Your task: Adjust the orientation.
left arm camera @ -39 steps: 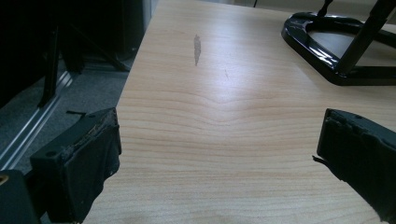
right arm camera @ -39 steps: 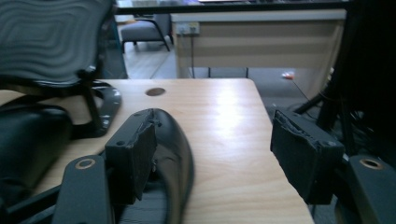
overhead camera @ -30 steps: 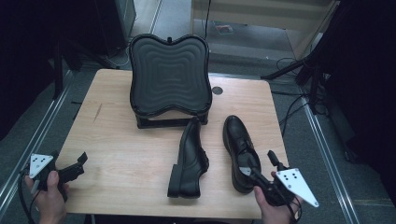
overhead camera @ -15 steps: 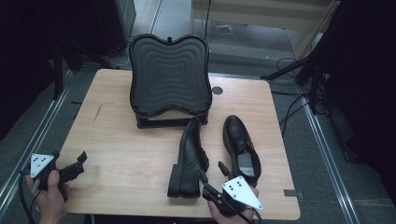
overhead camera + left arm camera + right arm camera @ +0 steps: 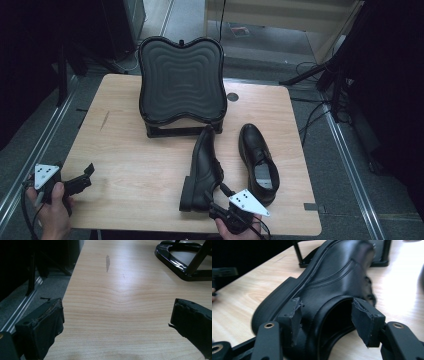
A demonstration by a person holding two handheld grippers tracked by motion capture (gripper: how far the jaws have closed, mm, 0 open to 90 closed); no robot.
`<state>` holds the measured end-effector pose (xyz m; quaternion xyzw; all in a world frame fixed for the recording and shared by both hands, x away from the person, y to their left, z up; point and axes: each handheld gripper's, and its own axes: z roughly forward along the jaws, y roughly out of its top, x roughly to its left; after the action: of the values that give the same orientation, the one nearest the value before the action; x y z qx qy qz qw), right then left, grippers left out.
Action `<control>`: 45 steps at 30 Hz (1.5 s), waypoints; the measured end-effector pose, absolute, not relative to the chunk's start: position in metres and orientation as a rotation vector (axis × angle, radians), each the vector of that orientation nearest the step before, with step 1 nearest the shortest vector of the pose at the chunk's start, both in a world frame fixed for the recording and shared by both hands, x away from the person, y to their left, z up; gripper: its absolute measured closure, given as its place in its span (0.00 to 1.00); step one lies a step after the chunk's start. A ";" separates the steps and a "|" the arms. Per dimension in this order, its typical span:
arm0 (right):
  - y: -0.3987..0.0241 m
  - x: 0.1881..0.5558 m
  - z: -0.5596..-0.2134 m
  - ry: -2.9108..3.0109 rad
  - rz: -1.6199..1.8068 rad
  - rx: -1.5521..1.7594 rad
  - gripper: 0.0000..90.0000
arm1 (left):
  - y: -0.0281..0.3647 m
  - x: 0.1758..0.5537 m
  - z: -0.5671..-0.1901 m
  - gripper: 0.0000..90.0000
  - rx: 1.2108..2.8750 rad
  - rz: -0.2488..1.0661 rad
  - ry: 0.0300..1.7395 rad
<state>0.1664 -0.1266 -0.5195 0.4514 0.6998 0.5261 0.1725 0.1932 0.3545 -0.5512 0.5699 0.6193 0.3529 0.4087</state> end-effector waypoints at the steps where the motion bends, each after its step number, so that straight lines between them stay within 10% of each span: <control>1: -0.127 0.166 -0.519 1.986 1.493 1.281 0.47 | 0.354 0.193 -0.551 0.00 1.436 0.889 1.560; 22: -0.109 0.166 -0.531 2.159 1.612 1.288 0.49 | 0.354 0.194 -0.551 0.00 1.447 0.890 1.568; 33: -0.116 0.171 -0.508 2.155 1.749 1.258 0.87 | 0.354 0.195 -0.551 0.00 1.448 0.882 1.565; 45: -0.111 0.159 -0.480 2.299 1.247 1.031 0.85 | 0.354 0.195 -0.551 0.00 1.455 0.882 1.567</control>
<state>0.1589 -0.1107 -0.4796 0.3617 0.8066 0.4375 0.1646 0.1950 0.3536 -0.5511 0.5758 0.6201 0.3491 0.4025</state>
